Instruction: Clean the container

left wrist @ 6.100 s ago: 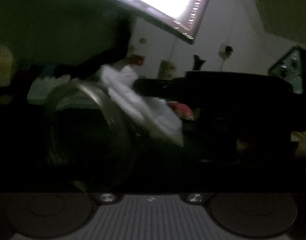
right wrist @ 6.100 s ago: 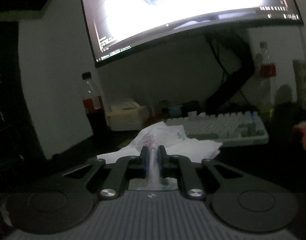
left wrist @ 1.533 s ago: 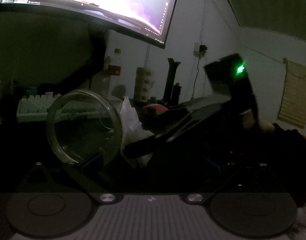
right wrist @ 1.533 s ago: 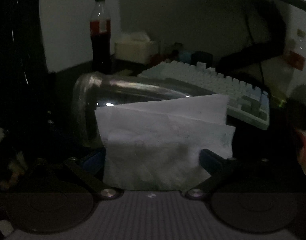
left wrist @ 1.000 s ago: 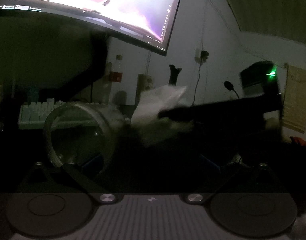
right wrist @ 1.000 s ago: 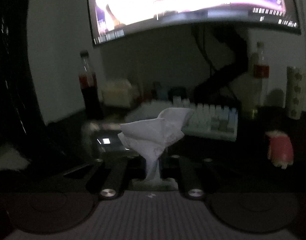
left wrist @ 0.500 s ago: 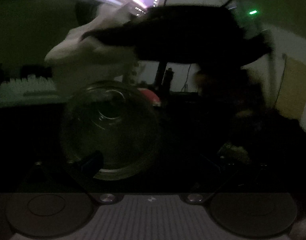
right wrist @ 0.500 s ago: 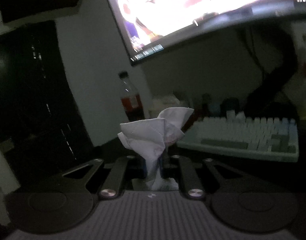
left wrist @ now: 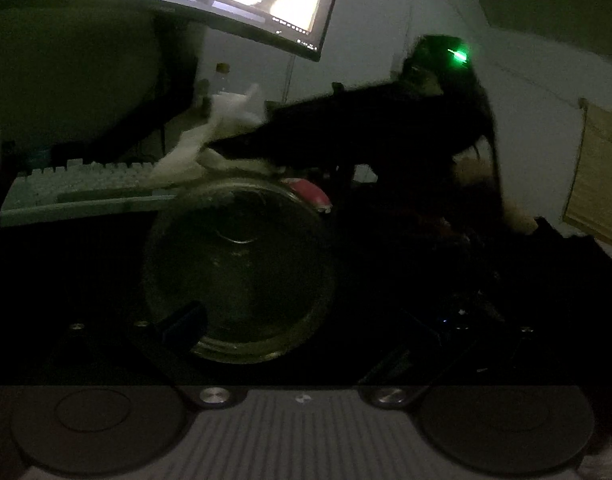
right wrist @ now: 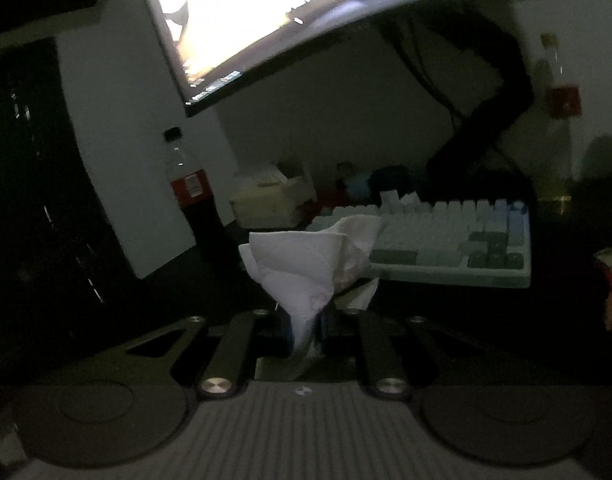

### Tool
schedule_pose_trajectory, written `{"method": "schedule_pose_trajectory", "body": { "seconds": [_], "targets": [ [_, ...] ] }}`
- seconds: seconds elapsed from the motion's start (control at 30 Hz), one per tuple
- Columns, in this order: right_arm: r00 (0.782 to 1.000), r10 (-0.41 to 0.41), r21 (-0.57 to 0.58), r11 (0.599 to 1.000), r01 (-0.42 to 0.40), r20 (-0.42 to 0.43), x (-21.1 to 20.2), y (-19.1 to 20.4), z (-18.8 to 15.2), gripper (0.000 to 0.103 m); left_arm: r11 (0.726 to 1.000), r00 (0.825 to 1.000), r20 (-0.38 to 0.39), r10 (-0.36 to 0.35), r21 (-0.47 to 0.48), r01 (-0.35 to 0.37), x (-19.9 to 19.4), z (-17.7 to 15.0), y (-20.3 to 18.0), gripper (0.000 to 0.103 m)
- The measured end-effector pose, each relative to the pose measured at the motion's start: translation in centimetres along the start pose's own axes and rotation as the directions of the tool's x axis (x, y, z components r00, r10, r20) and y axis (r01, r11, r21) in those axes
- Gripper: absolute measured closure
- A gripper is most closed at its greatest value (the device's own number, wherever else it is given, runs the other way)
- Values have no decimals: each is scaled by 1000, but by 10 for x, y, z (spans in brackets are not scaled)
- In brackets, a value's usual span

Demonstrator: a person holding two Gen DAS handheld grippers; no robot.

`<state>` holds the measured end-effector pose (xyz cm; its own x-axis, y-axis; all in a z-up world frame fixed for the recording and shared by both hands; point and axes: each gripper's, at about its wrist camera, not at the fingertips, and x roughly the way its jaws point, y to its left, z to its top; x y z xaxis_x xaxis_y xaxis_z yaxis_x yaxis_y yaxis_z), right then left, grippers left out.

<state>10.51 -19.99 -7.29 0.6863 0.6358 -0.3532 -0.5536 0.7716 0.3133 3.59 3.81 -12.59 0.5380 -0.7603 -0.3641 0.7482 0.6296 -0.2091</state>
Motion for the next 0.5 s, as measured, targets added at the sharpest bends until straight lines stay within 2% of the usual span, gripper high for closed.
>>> {"method": "schedule_pose_trajectory", "body": {
  "seconds": [0.07, 0.17, 0.27, 0.37, 0.5],
  "targets": [
    [999, 37, -8, 999, -37, 20, -14, 12, -9, 89, 1000, 1000, 3, -7, -11, 7, -2, 2, 0, 0],
    [998, -11, -87, 996, 16, 58, -27, 36, -20, 89, 1000, 1000, -5, -3, -15, 3, -3, 4, -1, 0],
    [997, -35, -132, 990, 44, 70, -30, 49, -25, 89, 999, 999, -20, 34, -2, -34, -2, 6, -5, 0],
    [999, -14, -97, 995, 19, 52, -27, 42, -19, 89, 998, 998, -27, 57, -6, -57, -5, 9, -3, 0],
    [997, -63, -96, 993, 67, 48, -23, 39, -16, 89, 982, 984, -69, 165, -80, -171, -10, 14, 8, 0]
  ]
}}
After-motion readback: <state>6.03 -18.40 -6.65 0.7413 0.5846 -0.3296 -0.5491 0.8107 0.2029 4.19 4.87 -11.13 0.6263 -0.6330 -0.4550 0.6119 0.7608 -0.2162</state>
